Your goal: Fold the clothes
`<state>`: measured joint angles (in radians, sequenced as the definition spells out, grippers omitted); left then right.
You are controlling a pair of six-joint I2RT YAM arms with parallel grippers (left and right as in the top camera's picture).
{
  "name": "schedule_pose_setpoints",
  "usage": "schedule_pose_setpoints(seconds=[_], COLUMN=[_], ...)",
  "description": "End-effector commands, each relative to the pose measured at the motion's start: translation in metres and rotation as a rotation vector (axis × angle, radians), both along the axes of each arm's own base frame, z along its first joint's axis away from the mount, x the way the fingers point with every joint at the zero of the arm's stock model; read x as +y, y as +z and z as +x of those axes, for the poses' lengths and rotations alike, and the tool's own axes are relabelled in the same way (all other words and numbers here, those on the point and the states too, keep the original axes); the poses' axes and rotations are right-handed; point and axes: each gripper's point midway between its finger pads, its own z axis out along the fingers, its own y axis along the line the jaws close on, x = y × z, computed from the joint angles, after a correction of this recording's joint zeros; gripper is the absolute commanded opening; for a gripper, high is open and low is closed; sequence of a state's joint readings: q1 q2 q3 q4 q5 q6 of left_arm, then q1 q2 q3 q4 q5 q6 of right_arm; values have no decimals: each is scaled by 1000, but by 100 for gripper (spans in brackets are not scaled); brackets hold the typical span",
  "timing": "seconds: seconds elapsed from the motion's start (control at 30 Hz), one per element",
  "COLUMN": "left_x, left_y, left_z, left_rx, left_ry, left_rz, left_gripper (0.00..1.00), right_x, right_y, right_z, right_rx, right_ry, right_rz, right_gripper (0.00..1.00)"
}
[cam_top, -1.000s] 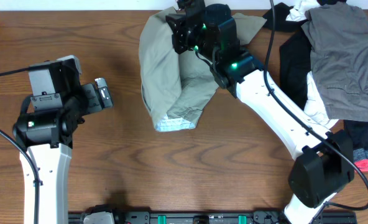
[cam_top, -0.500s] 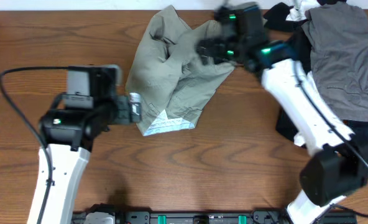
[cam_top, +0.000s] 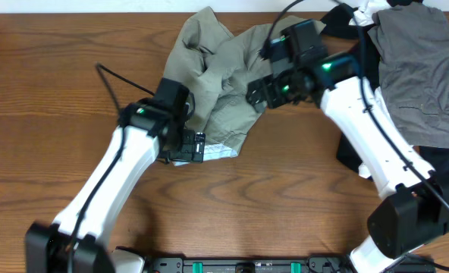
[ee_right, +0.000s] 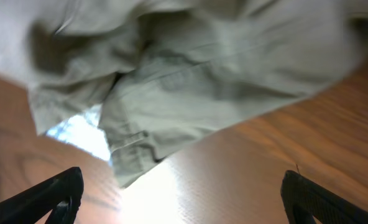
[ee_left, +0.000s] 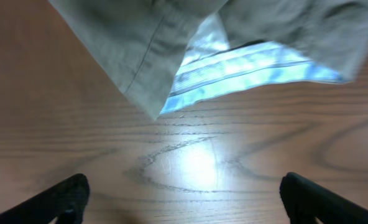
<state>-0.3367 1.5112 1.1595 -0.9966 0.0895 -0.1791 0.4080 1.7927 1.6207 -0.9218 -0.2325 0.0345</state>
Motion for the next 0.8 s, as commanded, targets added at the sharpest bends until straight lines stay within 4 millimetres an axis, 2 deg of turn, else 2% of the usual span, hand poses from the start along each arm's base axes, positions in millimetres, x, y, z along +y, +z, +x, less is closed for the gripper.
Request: schedule_pose_setpoints(seconds=[0.0,0.13,0.23,0.4,0.6,0.7,0.77], left_x=[7,7,6,16,21,21,21], left_y=[-27,-46,-53,-62,-85,-100,-112], left_z=[-4,-3,3,16,9,9,9], left_rx=[92,147,139,93,102,87,71], left_ry=[103,147,166,312,668,763,797], left_rz=[60,79,83,139,138,119,102], left_gripper=[93,88,86,84,80,75,66], right_x=[17,24,26,17,-6,-17,-22], right_y=[-22,-49,-56,-53,-51,-51,-49], right_z=[-15,-19,-16,-1,14,22,26], right_rx=[21,48,47,19,14,8,5], right_ry=[98,119,121,82,9,-19,-32], right_rz=[-49,-100,-99,-83,-73,-70,-58], right_gripper=[97,90,86,84,82,83,83])
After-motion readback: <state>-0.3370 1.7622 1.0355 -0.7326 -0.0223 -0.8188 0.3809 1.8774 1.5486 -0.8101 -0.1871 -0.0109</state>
